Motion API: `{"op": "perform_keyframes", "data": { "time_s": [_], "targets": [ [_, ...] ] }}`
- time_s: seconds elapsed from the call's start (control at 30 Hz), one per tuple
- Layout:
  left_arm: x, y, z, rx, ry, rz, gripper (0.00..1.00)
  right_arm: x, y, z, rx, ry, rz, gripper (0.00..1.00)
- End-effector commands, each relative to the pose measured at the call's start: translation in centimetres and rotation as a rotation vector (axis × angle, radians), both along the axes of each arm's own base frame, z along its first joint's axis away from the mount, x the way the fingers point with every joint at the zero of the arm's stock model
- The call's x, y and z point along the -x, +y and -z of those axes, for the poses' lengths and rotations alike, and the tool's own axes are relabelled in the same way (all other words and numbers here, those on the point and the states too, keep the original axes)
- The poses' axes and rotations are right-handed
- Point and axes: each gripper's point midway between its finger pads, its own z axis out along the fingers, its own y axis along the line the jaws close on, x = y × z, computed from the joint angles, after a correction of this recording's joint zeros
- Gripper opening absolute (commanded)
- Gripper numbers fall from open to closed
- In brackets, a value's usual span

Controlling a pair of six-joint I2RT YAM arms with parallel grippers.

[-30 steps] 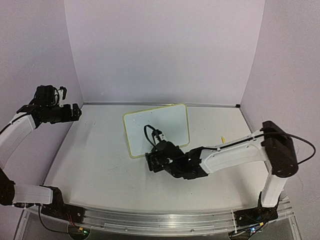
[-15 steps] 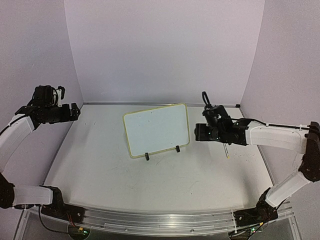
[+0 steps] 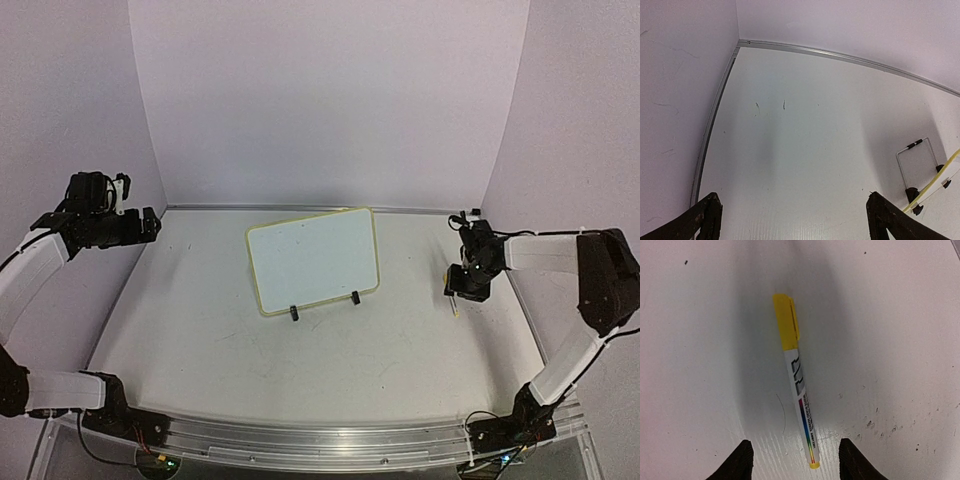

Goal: Write a sentence on the whiteboard
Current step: Pick up the whiteboard marker from the corner of the board.

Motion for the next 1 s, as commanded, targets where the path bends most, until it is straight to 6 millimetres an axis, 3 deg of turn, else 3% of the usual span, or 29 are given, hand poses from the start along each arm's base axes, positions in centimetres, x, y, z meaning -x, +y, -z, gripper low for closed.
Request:
{"op": "perform_keyframes", "data": {
  "time_s": [0.0,0.2,0.47,0.73,0.9,0.97],
  "targets": [
    [-0.3,-0.3,-0.5,0.008,-0.022,0.015,0.99,-0.2,0.2,1.2,0.023,0.050,-0.046,0.49],
    [-0.3,-0.4,-0.6,0.011,-0.024,0.018,0.99,-0.9,-0.8,2.3,0.098,0.067,-0.041,0.40],
    [-0.2,-0.4,-0.6,0.015,-0.025,0.019,0.99,-1.4,-0.8,3.4,0.109,0.091,-0.049,0.18],
    [-0.1,-0.8,-1.2,0.031,-0.045,0.039,0.99,-1.4,-0.7,3.6,0.102,0.096,-0.056,0.04],
    [-0.2,-0.7,-1.7,0.048,-0.052,0.018,0.99,-1.4,-0.5,2.9,0.097,0.082,-0.076,0.00],
    [-0.2,-1.6,-2.2,0.084,-0.067,0.057,0.99,-1.4,0.1,1.5,0.072,0.050,-0.105,0.00]
  ]
}}
